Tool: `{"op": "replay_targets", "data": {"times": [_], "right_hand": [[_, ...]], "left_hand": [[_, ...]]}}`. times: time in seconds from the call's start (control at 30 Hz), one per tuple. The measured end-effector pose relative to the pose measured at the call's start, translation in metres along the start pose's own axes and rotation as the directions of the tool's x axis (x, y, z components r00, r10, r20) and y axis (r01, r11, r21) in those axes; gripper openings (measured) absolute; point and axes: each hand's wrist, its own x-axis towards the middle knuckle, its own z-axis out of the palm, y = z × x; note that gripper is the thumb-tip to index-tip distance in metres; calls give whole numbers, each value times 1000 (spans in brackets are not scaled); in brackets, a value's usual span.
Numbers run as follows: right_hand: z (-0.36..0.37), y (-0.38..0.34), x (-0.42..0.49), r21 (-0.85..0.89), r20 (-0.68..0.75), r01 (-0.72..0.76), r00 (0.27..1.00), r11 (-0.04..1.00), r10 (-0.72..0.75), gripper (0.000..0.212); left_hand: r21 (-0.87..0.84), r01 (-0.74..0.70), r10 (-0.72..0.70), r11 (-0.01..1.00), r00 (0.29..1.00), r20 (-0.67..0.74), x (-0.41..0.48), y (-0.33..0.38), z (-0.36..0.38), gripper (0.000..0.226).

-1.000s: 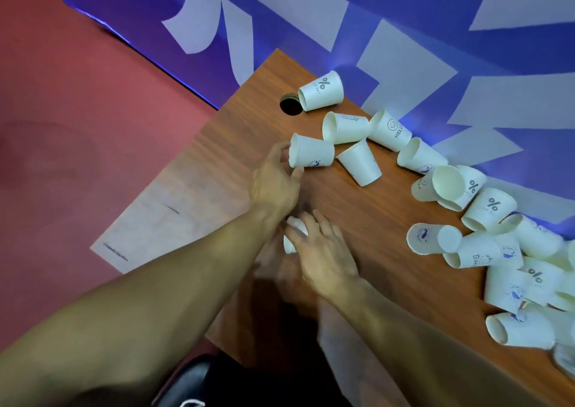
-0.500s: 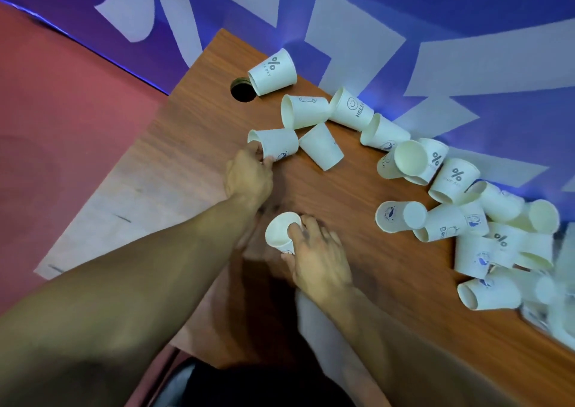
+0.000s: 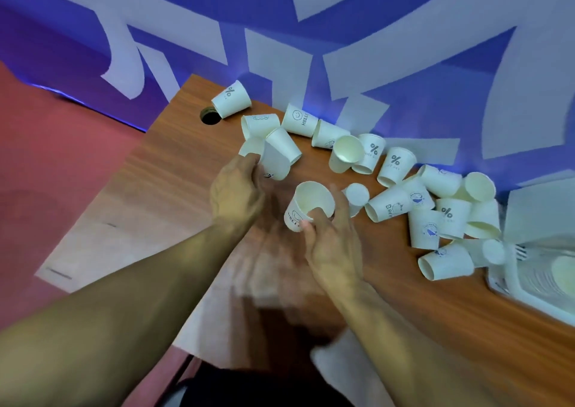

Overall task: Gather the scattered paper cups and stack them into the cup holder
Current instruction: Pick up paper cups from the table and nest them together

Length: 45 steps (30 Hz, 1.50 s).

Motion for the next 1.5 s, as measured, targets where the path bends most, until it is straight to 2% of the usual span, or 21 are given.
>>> {"op": "replay_targets", "data": {"times": [0.17,0.33,0.43,0.63,0.73,0.87,1.07,1.2,1.37,1.5], "right_hand": [[-51,44,-45,59,-137,-50,989,997,58,15],[-110,111,-82,13,-290,-42,956,999,44,13],[-148,155,-102,-57,-365,-47,931,997,22,14],[-216,229,-139,-140,-511,-194,854,971,97,19],[-238,267,-154,-194,-525,-258,842,947,122,21],[-258,313,-165,-165,-524,-281,837,945,158,12],[-272,362,-167,-66,-491,-350,827,934,275,12],[-265,395,-159,-58,-449,-348,846,936,287,26],[-257,415,-153,-11,-488,-339,823,941,291,20],[-243,429,-153,1,-479,-314,834,950,276,16]], "left_hand": [[79,-232,237,969,969,-68,-53,69,2,15],[61,-468,471,882,879,-68,-101,158,26,14],[81,-545,549,835,835,-45,-124,207,47,16],[65,-652,655,755,750,-90,-166,295,80,12],[103,-693,701,713,705,-107,-182,327,94,6],[156,-740,755,655,651,-82,-195,358,114,4],[106,-782,785,614,619,19,-196,394,139,11],[51,-819,814,572,574,91,-193,408,159,14],[-41,-848,848,528,525,68,-190,417,183,9],[-86,-868,872,488,484,70,-191,415,198,11]]}}
